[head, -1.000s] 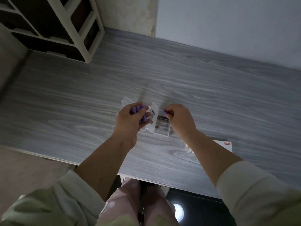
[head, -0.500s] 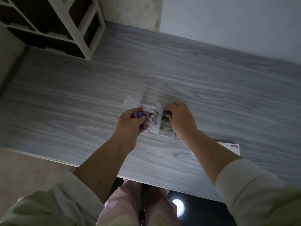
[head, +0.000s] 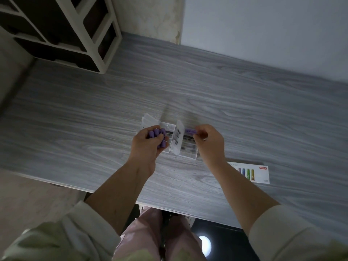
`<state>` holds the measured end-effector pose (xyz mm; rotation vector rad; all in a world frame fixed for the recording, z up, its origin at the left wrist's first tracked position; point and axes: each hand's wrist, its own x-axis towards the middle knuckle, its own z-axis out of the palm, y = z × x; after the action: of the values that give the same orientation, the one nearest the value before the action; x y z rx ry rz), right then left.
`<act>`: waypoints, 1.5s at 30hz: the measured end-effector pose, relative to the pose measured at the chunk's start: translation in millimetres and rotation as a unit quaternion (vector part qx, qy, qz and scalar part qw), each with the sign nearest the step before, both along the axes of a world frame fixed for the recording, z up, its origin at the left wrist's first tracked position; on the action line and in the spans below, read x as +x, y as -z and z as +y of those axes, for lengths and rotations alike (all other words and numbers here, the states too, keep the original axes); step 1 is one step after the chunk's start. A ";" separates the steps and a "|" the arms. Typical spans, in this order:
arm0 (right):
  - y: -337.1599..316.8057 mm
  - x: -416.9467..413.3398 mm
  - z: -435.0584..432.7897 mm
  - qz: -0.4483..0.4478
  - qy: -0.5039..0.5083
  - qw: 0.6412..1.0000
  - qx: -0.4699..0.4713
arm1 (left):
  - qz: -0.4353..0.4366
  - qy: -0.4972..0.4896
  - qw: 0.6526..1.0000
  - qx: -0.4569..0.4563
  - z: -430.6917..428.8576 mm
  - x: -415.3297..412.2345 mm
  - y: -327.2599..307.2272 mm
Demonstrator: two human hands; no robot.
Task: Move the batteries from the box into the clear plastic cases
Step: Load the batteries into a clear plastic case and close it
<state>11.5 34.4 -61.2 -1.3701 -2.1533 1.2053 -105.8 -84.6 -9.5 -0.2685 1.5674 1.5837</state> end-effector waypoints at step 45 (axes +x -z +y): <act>6.3 -6.2 13.8 -0.188 -0.175 0.958 0.131 | -0.056 0.042 0.997 -0.038 -16.6 4.8 17.6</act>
<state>5.3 48.2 -67.5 -1.2118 -2.7973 0.7640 -100.9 -101.1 -27.1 -0.3224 1.5336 1.4218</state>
